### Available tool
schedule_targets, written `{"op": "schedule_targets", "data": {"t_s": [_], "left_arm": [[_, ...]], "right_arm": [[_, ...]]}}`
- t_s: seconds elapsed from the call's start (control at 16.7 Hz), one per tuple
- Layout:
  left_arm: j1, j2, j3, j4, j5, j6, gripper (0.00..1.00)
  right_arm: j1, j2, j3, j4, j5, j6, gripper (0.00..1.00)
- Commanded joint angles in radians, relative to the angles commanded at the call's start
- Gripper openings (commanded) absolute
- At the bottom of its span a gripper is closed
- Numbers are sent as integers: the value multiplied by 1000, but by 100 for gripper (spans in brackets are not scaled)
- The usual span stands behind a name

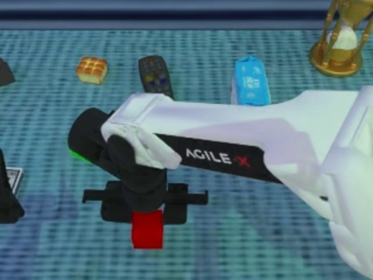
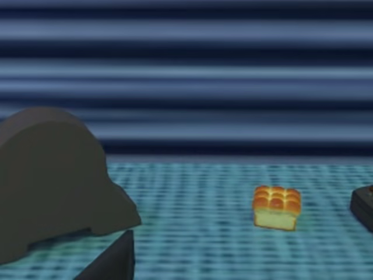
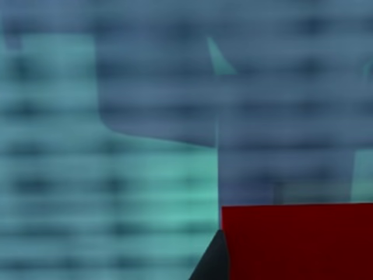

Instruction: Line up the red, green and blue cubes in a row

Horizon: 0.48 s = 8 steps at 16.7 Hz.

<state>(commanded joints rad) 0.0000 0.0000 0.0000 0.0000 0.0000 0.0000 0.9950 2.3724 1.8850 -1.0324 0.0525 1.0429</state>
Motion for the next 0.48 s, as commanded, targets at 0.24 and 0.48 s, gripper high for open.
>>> {"op": "schedule_targets", "data": {"t_s": [0.24, 0.48], "left_arm": [[0, 0, 0, 0, 0, 0, 100], [0, 0, 0, 0, 0, 0, 100]], "right_arm": [[0, 0, 0, 0, 0, 0, 23], [0, 0, 0, 0, 0, 0, 53]]}}
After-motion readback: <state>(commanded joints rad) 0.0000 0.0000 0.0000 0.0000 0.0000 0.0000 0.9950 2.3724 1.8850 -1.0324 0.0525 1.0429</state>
